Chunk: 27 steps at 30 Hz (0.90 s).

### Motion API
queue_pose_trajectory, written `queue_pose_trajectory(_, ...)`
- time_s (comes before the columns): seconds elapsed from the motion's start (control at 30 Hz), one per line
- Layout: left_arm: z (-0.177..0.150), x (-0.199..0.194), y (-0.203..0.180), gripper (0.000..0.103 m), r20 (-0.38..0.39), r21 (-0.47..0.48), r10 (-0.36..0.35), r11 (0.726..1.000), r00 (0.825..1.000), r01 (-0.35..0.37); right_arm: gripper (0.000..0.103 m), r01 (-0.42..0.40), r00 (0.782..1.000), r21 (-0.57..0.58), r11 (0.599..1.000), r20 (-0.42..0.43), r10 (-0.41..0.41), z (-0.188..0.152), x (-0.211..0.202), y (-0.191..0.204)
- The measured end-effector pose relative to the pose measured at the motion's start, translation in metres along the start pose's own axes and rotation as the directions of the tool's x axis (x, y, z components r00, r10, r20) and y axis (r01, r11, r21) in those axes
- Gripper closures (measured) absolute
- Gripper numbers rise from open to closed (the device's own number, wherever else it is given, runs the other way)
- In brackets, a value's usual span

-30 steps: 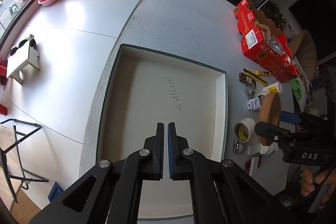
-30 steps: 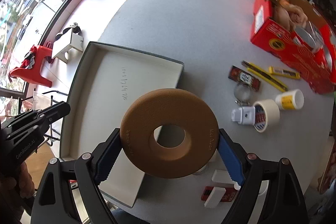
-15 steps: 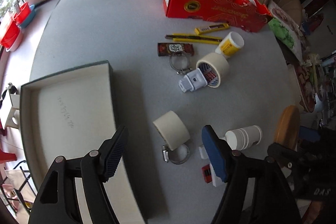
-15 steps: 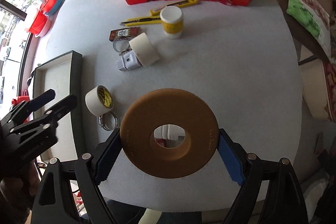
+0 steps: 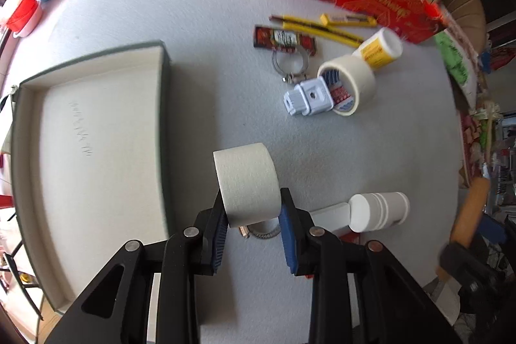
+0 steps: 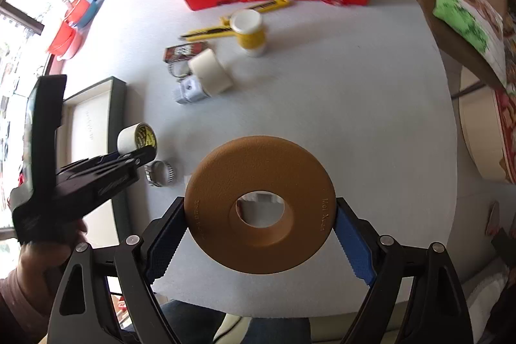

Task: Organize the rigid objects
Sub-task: 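Grasp the white masking tape roll with the left tool, then carry the tape roll into the tray and open the left tool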

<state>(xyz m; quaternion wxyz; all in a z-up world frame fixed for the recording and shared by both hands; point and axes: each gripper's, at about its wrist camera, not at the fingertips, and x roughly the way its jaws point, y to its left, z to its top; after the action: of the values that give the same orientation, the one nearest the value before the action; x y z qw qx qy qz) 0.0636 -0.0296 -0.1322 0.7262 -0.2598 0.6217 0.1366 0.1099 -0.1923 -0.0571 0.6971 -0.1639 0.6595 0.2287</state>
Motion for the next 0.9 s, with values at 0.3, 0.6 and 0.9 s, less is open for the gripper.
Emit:
queue_pose_trajectory(0.3, -0.031, -0.08, 0.072, 0.071, 0.131, -0.12, 0.066, 0.992, 0.989, -0.05, 0.015, -0.048, 0.999, -0.191, 0.98, 0.008, 0.051, 0.018, 0.0, 0.084)
queue_pose_trajectory(0.6, -0.053, -0.093, 0.141, 0.071, 0.124, -0.261, 0.217, 0.949, 0.968, -0.18, 0.015, -0.091, 0.996, -0.415, 0.905, -0.022, 0.09, 0.021, 0.011, 0.188)
queue_pose_trajectory(0.9, -0.068, -0.088, 0.171, 0.071, 0.097, -0.317, 0.228, 0.93, 0.969, -0.187, 0.015, -0.096, 0.995, -0.503, 0.859, -0.044, 0.085, 0.019, 0.023, 0.238)
